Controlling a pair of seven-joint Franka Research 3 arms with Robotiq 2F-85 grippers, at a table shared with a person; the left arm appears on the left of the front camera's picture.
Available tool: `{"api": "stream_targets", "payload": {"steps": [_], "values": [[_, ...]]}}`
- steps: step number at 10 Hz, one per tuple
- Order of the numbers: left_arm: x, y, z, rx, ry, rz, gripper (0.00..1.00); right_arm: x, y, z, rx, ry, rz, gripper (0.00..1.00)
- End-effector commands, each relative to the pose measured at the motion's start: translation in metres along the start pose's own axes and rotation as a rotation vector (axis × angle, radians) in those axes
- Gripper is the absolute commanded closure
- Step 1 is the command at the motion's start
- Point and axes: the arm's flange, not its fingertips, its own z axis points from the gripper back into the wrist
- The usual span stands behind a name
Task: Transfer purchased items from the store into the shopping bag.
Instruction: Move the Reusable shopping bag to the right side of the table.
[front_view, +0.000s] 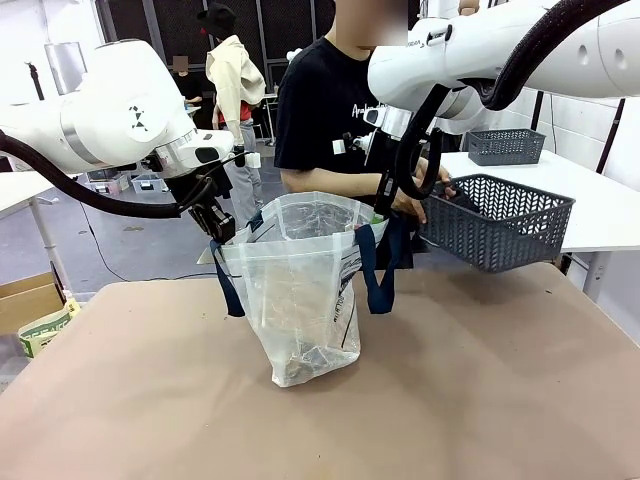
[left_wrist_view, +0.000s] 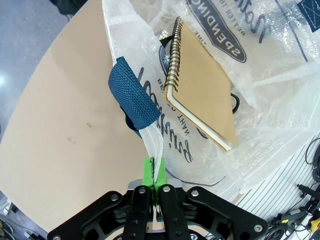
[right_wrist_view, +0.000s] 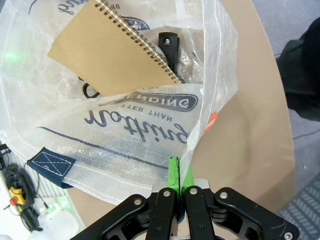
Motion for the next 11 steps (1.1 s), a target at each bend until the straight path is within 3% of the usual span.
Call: {"api": "stream_targets", "payload": {"steps": [1,4,11], "values": [[0.0,0.0,0.001,0.007,0.0,0.012,1.0,0.0,0.0,0.002,0.006,0.003,0.0,1.0],[0.0,0.0,0.0,0.008,-0.004,0.001,1.0,0.002,0.001,0.0,0.0,-0.013,-0.01,1.0],[0.025,-0.011,0.003,0.014,-0.066,-0.085,1.0,0.03,0.003,0.004,-0.029,-0.156,-0.056,1.0]]}}
